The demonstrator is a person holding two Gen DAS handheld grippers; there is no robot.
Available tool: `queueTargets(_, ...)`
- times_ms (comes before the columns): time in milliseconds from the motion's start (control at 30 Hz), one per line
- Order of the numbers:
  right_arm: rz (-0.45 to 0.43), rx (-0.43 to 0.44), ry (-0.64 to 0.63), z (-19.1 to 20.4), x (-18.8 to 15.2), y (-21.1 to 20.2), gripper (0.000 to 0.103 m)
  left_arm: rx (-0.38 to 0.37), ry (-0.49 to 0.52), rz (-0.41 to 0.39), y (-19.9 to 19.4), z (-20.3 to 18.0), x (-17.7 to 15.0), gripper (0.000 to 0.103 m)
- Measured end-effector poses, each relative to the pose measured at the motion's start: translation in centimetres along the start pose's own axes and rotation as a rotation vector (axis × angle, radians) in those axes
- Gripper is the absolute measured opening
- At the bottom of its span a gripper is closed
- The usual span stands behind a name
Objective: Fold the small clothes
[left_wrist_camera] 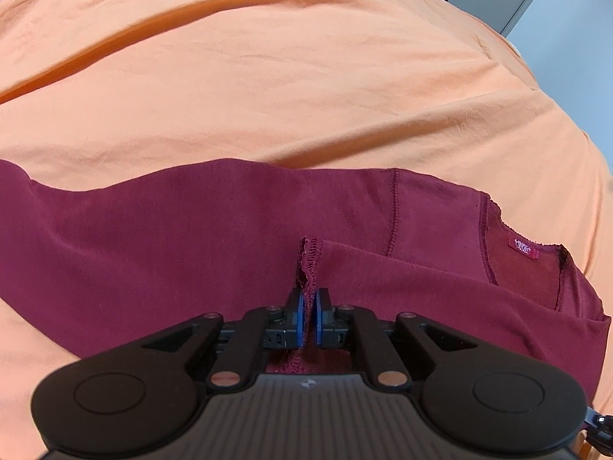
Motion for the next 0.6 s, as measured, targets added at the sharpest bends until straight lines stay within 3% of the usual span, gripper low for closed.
queueTargets(100,0.014,-0.131,-0.090,0.4,-0.4,-0.3,0.015,0.017,0.011,0.005,0.4,0.0,-0.2,0.010)
queueTargets(167,0.019,-0.210,-0.225,1.8,-0.8,0.2,0.024,0.040,0.037,0.011,0.7,-0.3,-0.5,0.012)
queueTargets(200,0.000,-0.227,-0.265,2.6,-0.9,0.0,0.033,0.053,0.058,0.006,0.6,-0.5,-0.5,0.013)
queueTargets(267,-0.050,-0.213,-0.297,4.0,-0.7,-1.0,0.050,0.073,0.084,-0.006,-0.1,-0.9,-0.6,0.021)
queueTargets(300,-0.062,-0.197,-0.304,4.6,-0.6,-1.6,0.067,0.080,0.088,-0.014,-0.5,-0.9,-0.7,0.031)
queueTargets(333,-0.081,-0.178,-0.317,5.2,-0.5,-2.3,0.072,0.086,0.084,-0.023,-1.1,-0.7,-0.9,0.041)
queueTargets(400,-0.100,-0.146,-0.365,6.6,-0.8,-3.8,0.074,0.091,0.058,-0.038,-2.2,-0.1,-1.6,0.053)
queueTargets(467,-0.093,-0.132,-0.416,8.0,-1.3,-4.7,0.080,0.092,0.016,-0.045,-3.6,0.9,-2.8,0.058)
queueTargets(533,-0.076,-0.112,-0.462,9.0,-2.1,-5.3,0.087,0.096,-0.040,-0.052,-5.0,2.1,-4.2,0.071)
queueTargets(600,-0.045,-0.089,-0.500,9.8,-2.9,-5.6,0.088,0.102,-0.111,-0.074,-6.9,3.7,-5.7,0.075)
Point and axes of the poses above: each gripper's, at about its wrist camera, not at the fingertips, and y roughly the way its jaws point, z to its left, x to its top, the point moved 4 cm from there along y, roughly the way its jaws point, and after that the axes turned 2 degrees about -x, right-handed, at the moved point
